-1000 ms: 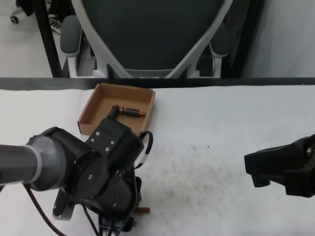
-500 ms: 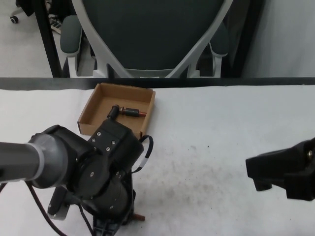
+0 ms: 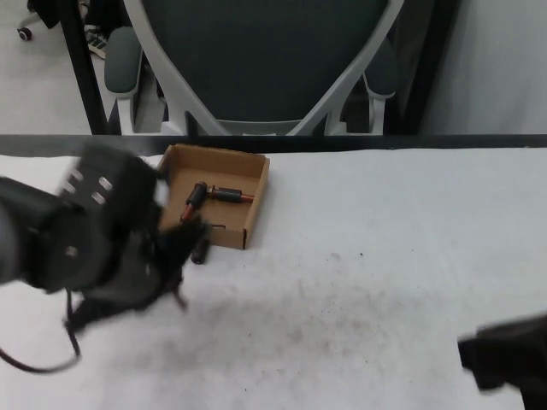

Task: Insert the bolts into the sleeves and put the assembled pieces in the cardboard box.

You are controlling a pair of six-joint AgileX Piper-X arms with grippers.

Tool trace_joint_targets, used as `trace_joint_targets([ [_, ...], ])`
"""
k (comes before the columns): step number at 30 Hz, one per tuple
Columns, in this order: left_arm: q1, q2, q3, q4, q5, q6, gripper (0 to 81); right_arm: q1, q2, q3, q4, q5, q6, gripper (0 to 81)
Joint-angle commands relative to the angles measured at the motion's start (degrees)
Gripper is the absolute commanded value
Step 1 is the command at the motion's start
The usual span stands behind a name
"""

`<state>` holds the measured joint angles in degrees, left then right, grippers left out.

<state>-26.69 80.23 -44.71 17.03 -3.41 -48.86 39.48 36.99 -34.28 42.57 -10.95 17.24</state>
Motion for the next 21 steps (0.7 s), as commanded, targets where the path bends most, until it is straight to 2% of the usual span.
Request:
trace_joint_targets([
  [1, -0.1, -3.3, -0.2, -5.1, 1.4, 9.0, 0.8, 0.2, -2.3, 3.1, -5.0, -5.0, 1.2, 0.3],
  [4, -0.4, -7.6, -0.2, -10.4, 6.7, 17.0, 0.8, 0.2, -2.8, 5.4, -10.9, -9.6, 1.3, 0.3],
  [8, -0.9, -12.1, -0.1, -14.9, 13.5, 21.3, 0.8, 0.4, -1.3, 6.7, -16.5, -13.1, 0.5, 0.3],
  [11, -1.5, -15.7, 0.9, -15.2, 15.5, 25.0, 0.8, 0.4, 1.2, 7.0, -19.7, -15.2, 0.4, 0.3],
  [16, -1.9, -22.8, 8.1, -17.6, 17.1, 25.4, 0.8, 0.4, 7.2, 7.0, -25.7, -17.3, 0.4, 0.3],
  [21, -1.9, -31.1, 18.2, -25.0, 24.8, 25.4, 0.8, 0.4, 14.5, 7.0, -35.5, -19.0, 1.7, 0.3],
])
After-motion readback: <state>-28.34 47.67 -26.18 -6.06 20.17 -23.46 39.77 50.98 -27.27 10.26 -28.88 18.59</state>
